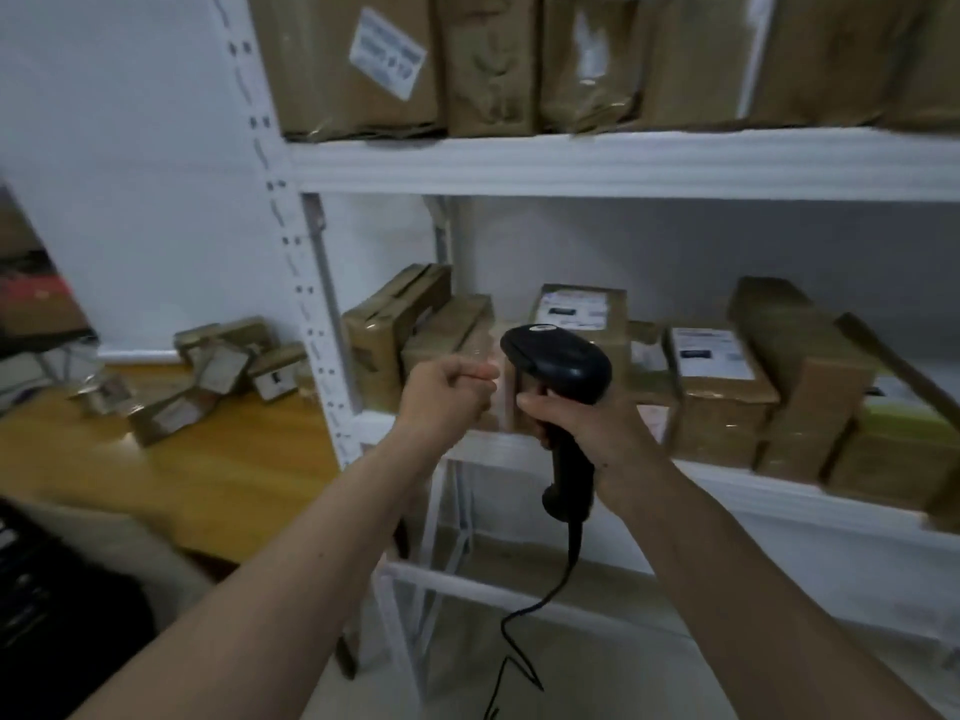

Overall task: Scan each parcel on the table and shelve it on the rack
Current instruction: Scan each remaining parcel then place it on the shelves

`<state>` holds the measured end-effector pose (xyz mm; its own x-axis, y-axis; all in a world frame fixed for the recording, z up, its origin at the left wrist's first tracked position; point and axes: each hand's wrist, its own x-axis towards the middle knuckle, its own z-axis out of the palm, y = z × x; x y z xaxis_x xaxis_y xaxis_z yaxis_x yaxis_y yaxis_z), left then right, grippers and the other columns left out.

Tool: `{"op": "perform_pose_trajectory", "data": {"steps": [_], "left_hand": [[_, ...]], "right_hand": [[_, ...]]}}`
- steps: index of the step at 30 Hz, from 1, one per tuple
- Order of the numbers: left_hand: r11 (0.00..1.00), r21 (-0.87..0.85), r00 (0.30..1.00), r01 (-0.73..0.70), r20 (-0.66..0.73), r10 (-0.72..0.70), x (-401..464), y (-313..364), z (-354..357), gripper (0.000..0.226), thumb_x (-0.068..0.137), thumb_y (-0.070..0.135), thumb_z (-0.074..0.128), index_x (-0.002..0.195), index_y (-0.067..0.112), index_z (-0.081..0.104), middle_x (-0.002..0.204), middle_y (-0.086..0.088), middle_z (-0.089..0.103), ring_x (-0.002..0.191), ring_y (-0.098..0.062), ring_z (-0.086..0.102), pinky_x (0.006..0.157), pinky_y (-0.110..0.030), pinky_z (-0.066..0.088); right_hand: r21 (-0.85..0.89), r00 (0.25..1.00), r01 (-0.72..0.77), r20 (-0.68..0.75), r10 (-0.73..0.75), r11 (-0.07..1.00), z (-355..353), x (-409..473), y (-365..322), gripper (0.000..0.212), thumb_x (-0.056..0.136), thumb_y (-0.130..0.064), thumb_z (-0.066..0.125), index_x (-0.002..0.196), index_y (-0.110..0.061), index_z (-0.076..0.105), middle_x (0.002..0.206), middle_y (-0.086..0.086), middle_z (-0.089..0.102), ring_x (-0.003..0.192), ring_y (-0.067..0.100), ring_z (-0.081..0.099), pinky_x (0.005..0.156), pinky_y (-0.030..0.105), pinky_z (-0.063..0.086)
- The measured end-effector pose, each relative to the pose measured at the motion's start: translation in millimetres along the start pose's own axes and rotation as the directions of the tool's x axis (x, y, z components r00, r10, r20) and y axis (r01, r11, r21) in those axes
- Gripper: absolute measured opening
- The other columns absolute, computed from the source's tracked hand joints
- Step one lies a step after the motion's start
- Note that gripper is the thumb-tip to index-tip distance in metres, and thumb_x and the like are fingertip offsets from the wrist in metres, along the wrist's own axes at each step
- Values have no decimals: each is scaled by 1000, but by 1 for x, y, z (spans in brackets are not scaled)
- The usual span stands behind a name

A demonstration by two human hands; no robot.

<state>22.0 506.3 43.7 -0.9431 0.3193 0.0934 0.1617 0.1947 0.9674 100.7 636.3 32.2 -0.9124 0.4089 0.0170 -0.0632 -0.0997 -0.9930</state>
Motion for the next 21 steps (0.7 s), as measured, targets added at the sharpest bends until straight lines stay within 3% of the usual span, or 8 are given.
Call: {"op": "perform_pose_trajectory", "data": {"steps": [6,12,16,21], "left_hand": [[982,52,983,184,-11,-184,16,-77,-134,13,92,5,61,89,15,68,87,-5,66,73,-13,62,62,-20,53],[935,144,944,325,3,-329,33,-139,-229,9,92,10,64,100,14,67,82,-1,63,79,-18,63,82,-36,56],[912,165,925,376,-10,-380,31,-166,-280,8,92,12,64,90,20,65,85,1,63,78,-14,63,77,-30,56],[900,95,905,425,-76,-419,36,-185,-326,6,91,15,65,98,17,66,87,0,64,79,-13,63,74,-26,55]], "right_hand": [[-43,997,-80,17,81,996,121,22,45,12,76,-1,78,76,-8,68,64,3,64,51,11,57,56,26,50],[-64,993,-118,16,119,991,214,38,82,13,76,1,77,73,-7,67,61,1,63,52,14,56,56,27,48],[-91,986,-161,20,163,983,270,46,101,14,76,0,78,76,-5,65,65,7,61,56,18,55,57,28,48],[-110,977,-190,75,198,976,323,60,118,16,77,-2,78,73,-7,63,58,3,57,50,14,53,51,24,47]]}}
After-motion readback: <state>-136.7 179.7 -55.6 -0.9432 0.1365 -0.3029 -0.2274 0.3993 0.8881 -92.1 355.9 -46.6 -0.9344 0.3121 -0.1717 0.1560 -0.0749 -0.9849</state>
